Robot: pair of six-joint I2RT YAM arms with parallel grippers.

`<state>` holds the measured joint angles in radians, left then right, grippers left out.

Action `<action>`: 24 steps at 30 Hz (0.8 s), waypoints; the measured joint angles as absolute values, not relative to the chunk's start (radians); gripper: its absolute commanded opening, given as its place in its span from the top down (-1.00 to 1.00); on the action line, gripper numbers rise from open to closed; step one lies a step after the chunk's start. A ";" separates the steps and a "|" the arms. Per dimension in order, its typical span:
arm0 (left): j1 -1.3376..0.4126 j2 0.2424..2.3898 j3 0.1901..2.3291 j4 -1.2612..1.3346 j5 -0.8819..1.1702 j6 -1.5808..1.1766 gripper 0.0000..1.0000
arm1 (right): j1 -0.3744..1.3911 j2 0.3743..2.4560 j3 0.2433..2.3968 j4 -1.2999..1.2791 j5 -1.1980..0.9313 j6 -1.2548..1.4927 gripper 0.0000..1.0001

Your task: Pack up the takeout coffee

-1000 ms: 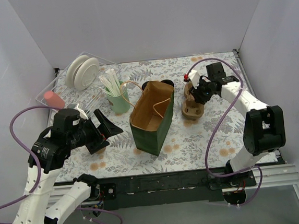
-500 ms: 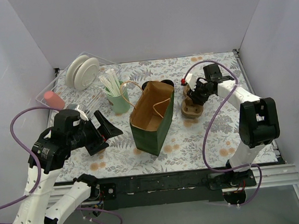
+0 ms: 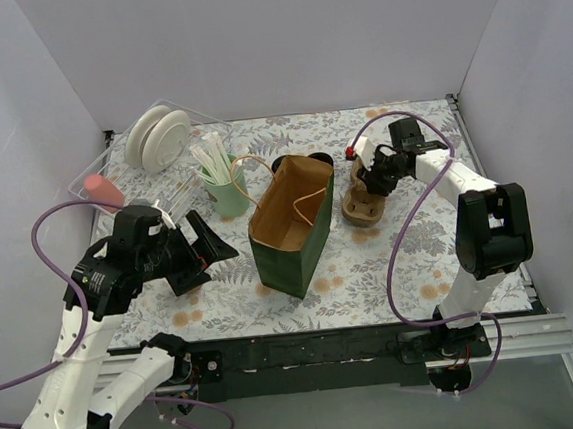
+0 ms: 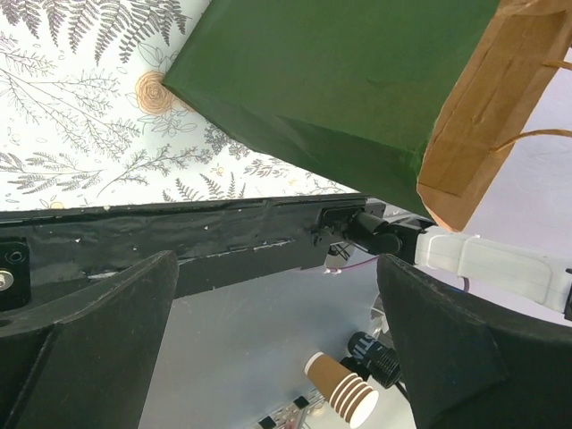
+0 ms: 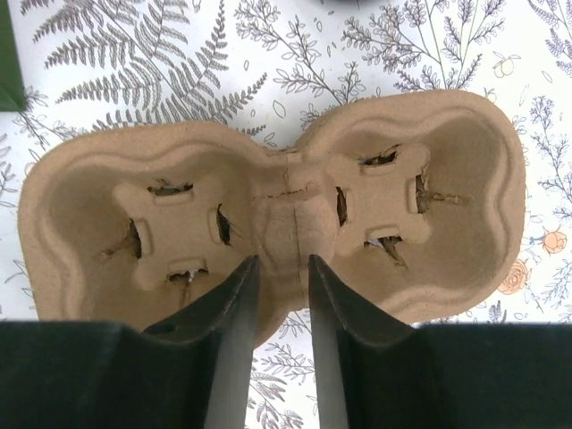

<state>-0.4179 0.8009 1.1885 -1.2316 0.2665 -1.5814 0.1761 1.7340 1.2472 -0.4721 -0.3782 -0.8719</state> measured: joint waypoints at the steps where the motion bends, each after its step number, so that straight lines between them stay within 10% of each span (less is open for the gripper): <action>1: -0.418 0.806 1.188 -1.230 0.266 -1.578 -0.89 | 0.176 1.734 1.248 -0.471 -0.383 -0.871 0.00; 17: -0.418 0.824 1.186 -1.200 0.261 -1.559 -0.89 | 0.186 1.761 1.256 -0.472 -0.391 -0.883 -0.18; 24: -0.418 0.824 1.186 -1.200 0.253 -1.559 -0.90 | 0.192 1.787 1.286 -0.464 -0.368 -0.876 0.24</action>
